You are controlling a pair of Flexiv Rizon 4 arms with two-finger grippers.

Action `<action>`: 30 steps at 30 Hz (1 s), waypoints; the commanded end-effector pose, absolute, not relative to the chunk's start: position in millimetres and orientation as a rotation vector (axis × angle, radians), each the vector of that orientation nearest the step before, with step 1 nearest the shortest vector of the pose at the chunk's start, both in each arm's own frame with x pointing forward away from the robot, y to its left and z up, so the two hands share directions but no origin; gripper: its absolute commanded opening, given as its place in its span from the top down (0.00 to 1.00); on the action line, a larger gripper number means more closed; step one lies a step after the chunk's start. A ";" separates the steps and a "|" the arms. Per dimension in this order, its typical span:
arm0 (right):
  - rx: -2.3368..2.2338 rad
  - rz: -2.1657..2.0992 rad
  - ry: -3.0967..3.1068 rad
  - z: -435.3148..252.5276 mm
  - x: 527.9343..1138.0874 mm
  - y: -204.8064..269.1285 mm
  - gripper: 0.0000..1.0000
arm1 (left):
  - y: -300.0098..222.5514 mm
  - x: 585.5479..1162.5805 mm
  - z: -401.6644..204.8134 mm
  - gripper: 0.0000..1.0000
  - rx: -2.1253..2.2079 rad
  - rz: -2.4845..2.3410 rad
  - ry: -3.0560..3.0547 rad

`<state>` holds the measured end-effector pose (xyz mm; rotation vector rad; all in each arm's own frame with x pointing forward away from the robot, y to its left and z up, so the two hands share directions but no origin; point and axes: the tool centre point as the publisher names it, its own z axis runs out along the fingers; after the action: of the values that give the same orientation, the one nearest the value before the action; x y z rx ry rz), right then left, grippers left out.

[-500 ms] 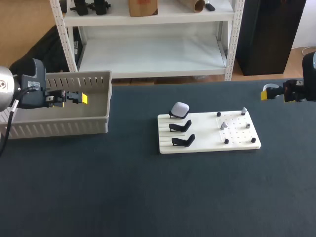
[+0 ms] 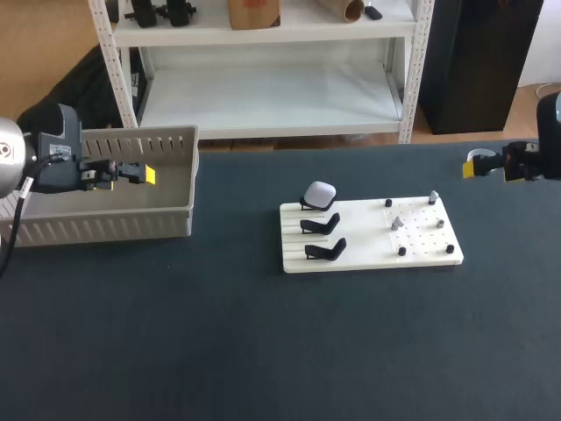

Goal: Pick up each earbud case from the left stands, insert the matching earbuds, close the lid, and place the case in the box.

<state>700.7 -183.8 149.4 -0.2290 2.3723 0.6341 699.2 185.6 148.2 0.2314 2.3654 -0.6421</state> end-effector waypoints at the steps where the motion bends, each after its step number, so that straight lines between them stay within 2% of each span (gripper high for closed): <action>1: -0.231 0.637 2.372 149.2 700.9 -184.4 0.00 | 184.7 699.8 149.7 0.00 0.230 -0.635 2.373; 9: -0.231 0.637 2.372 149.2 700.9 -184.4 0.00 | 184.7 699.8 149.7 0.00 0.230 -0.635 2.373; 17: -0.231 0.637 2.372 149.2 700.9 -184.4 0.00 | 188.3 707.1 166.0 0.00 0.902 -0.698 1.853; 23: -0.231 0.637 2.372 149.2 700.9 -184.4 0.00 | 165.3 685.1 179.9 0.00 1.413 -0.783 1.551; 30: -0.231 0.637 2.372 149.2 700.9 -184.4 0.00 | 165.3 685.1 179.9 0.00 1.413 -0.783 1.551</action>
<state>700.7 -183.8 149.4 -0.2289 2.3723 0.6340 687.2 156.5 180.5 0.8742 2.0702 -0.5183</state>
